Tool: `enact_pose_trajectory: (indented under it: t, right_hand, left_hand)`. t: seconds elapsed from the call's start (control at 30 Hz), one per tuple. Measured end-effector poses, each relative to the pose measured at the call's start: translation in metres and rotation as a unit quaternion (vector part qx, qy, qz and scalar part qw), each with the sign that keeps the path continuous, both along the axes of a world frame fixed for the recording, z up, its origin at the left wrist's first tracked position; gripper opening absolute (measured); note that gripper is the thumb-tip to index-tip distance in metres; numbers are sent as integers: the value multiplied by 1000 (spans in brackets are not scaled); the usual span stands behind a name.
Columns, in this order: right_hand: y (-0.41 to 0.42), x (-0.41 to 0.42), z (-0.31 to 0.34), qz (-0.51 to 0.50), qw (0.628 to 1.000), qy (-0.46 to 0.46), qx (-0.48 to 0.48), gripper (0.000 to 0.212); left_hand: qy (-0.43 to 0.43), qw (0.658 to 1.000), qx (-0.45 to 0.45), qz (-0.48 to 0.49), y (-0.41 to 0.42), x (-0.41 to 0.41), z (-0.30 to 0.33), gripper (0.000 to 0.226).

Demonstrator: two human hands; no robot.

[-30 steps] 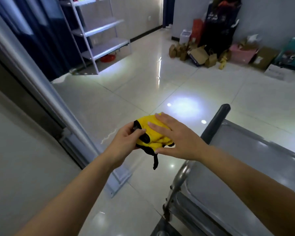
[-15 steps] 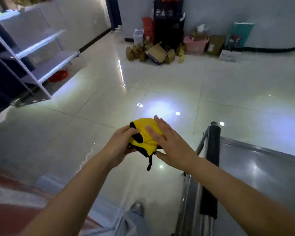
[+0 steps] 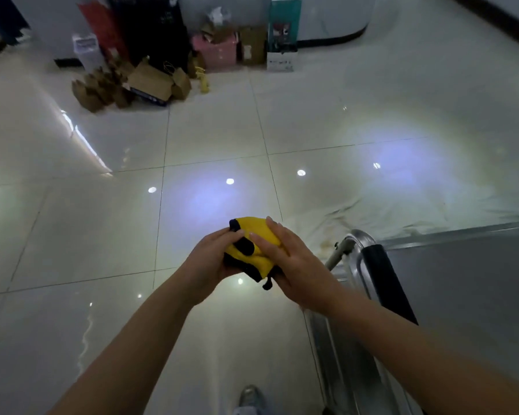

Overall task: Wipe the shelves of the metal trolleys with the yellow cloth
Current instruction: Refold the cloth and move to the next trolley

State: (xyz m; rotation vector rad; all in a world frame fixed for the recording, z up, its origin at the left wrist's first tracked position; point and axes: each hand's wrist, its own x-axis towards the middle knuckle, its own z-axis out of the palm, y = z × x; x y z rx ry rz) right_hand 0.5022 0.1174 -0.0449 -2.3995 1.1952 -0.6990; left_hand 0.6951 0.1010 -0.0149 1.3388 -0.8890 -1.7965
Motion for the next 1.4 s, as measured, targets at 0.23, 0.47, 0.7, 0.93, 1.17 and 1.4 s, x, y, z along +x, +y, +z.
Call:
enact_pose_trajectory:
  t: [0.23,0.47,0.7,0.93,1.17,1.4]
  right_hand:
    - [-86,-14,-17,-62,998,-16,-13,67]
    - [-188,-29,-6,-89,996,9,-9,63]
    - [-283,-57,-8,-159,986,52,3,67]
    - [-348,-79,-22,-331,941,55,44,64]
    - [-358,-115,-24,-480,869,74,95,62]
    - [-353,-193,-30,-615,777,64,116,57]
  left_hand:
    - [-103,993,-6,-59,-101,-19,-2,24]
    - [-409,871,-198,-187,-205,-7,-2,66]
    - [-481,776,-311,-264,-328,-12,-12,61]
    - [-477,670,-407,-397,-473,-35,-12,58]
    - [-421,573,-490,-504,-559,-117,-9,59]
    - [-316,501,-565,-575,-595,-273,-12,59]
